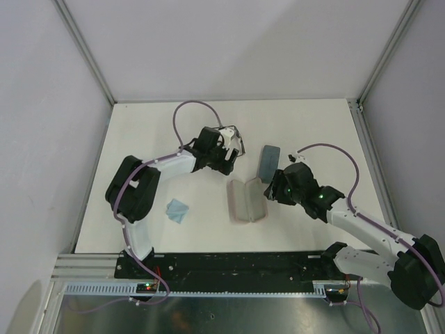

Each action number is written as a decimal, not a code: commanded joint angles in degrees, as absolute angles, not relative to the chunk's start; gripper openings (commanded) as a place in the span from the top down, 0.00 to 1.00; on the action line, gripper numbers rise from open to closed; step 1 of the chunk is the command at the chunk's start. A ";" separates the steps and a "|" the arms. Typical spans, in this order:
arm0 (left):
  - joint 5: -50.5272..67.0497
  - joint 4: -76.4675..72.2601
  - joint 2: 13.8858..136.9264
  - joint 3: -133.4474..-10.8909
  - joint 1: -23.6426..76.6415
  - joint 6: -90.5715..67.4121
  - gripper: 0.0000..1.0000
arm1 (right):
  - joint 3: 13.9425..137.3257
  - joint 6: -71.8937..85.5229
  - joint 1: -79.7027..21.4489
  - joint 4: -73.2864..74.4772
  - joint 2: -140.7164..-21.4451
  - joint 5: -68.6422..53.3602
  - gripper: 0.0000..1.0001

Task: Organize the sunglasses
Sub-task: Adjust the sunglasses at the center of the board.

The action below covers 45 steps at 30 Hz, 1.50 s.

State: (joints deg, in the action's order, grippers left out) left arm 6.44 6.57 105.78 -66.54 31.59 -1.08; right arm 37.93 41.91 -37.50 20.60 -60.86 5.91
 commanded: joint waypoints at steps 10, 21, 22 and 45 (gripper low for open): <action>6.77 10.33 112.82 -75.86 31.71 5.65 0.72 | 38.89 39.42 -35.01 22.60 -58.53 3.18 0.45; 12.09 10.42 102.95 -68.62 37.28 0.57 1.00 | 50.67 27.99 -28.37 18.08 -72.18 -5.64 0.45; 12.02 10.44 101.92 -68.01 37.93 -0.29 1.00 | 53.42 26.79 -28.43 18.53 -74.76 -5.41 0.45; 1.18 11.07 89.86 -64.57 40.51 -5.94 0.34 | 60.04 21.00 -27.10 14.61 -83.36 -9.39 0.47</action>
State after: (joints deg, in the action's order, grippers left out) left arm 4.60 11.70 96.25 -64.42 40.49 -3.73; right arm 57.82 22.74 -27.59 14.72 -83.09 -8.14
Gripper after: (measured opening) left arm 0.649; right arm 0.541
